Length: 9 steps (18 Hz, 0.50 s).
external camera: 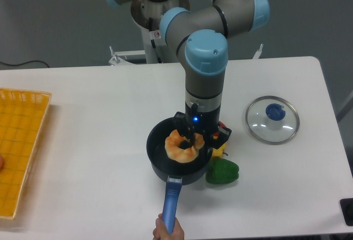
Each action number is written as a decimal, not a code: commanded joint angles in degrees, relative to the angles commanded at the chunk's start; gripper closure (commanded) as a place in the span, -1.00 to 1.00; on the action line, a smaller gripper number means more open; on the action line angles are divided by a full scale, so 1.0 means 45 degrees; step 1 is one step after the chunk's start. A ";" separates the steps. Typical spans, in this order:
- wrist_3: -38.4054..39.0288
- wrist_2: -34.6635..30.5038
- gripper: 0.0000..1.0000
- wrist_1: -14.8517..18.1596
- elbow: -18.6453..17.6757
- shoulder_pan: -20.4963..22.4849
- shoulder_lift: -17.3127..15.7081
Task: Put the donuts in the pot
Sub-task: 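Open the gripper to release the donut into the saucepan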
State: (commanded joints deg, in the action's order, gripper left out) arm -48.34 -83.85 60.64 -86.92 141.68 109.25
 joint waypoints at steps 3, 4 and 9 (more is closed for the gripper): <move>0.0039 0.0000 -0.89 0.0000 -0.0020 0.0000 0.0019; 0.0039 0.0000 -0.89 0.0000 -0.0020 0.0000 0.0020; 0.0000 -0.0019 -0.89 -0.0058 -0.0175 0.0000 0.0000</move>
State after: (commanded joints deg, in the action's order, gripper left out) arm -48.34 -83.93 60.38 -87.71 141.68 109.25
